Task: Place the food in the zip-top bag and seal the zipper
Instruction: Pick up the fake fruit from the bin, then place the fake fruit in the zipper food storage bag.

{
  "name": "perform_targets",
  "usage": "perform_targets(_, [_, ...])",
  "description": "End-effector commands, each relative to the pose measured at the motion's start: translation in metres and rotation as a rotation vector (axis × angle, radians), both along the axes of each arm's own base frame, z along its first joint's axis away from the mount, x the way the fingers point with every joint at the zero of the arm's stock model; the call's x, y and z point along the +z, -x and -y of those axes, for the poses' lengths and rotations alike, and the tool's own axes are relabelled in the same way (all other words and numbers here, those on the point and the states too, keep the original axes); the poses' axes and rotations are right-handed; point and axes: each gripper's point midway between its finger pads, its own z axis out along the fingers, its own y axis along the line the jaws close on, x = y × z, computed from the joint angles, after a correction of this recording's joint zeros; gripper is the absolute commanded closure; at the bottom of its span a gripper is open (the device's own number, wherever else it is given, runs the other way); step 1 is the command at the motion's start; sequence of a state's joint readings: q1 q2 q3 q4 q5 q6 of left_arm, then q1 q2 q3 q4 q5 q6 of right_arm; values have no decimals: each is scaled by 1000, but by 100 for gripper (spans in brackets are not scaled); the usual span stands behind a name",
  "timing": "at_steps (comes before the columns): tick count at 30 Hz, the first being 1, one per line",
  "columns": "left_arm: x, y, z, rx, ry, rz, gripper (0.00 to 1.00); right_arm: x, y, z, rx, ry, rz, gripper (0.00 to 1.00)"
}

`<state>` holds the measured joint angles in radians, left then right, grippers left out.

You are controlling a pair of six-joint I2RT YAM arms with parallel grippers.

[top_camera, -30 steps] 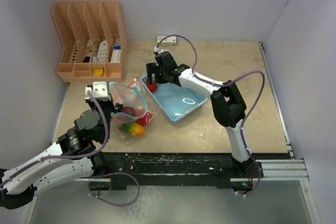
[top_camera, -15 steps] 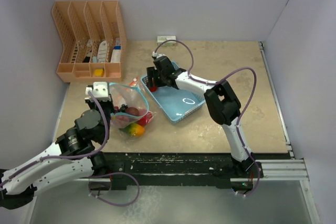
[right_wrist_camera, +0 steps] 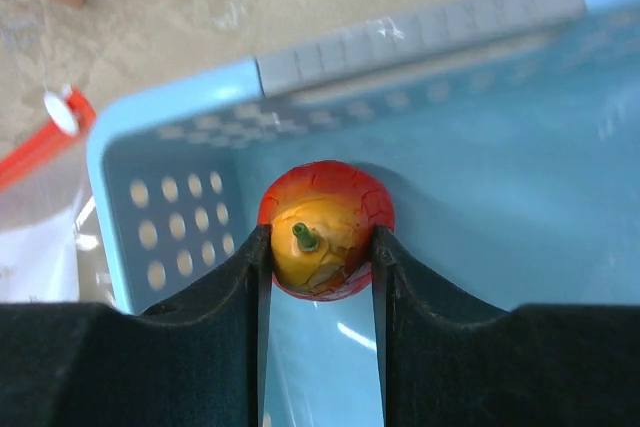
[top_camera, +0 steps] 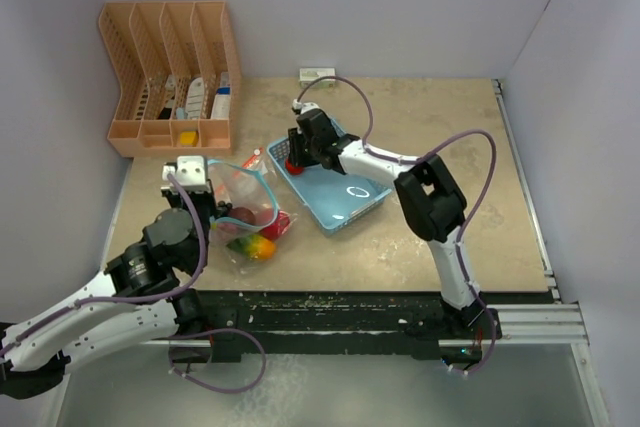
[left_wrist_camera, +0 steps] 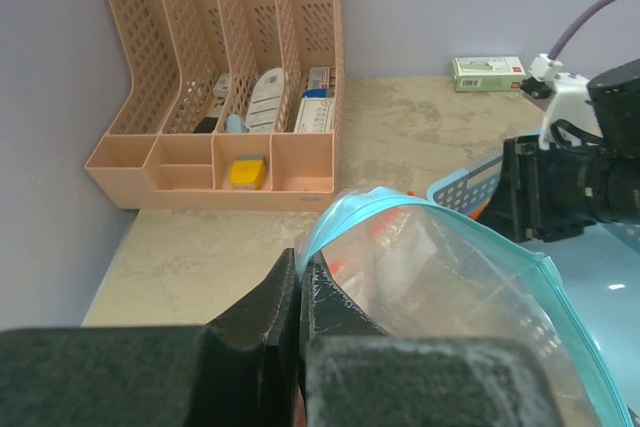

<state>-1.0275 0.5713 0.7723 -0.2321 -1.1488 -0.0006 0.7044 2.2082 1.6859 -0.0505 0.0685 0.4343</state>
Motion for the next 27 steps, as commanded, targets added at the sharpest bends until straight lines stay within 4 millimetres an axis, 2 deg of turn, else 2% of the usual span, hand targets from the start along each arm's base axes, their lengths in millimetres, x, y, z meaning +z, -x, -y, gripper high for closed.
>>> perform_targets(1, [21,-1,0,8,78,37,100,69,8,24,-32,-25,111,82])
perform_targets(4, [21,-3,3,7,73,33,100,100,26,41,-32,-46,151,82])
perform_targets(9, [21,-8,13,-3,59,26,100,165,57,66,-20,-116,244,81])
perform_targets(11, [19,-10,18,-9,52,20,100,197,75,70,29,-170,298,81])
perform_targets(16, [15,-17,34,-40,43,9,100,251,128,70,154,-313,369,79])
perform_targets(18, [12,-20,41,-55,35,4,100,262,153,60,231,-345,379,79])
perform_targets(22, [10,-25,51,-65,27,-1,100,270,202,29,378,-388,388,79])
perform_targets(24, [10,-27,56,-76,28,1,100,269,216,20,408,-422,370,79])
perform_targets(27, [12,-28,60,-87,32,5,100,260,225,13,423,-443,338,78])
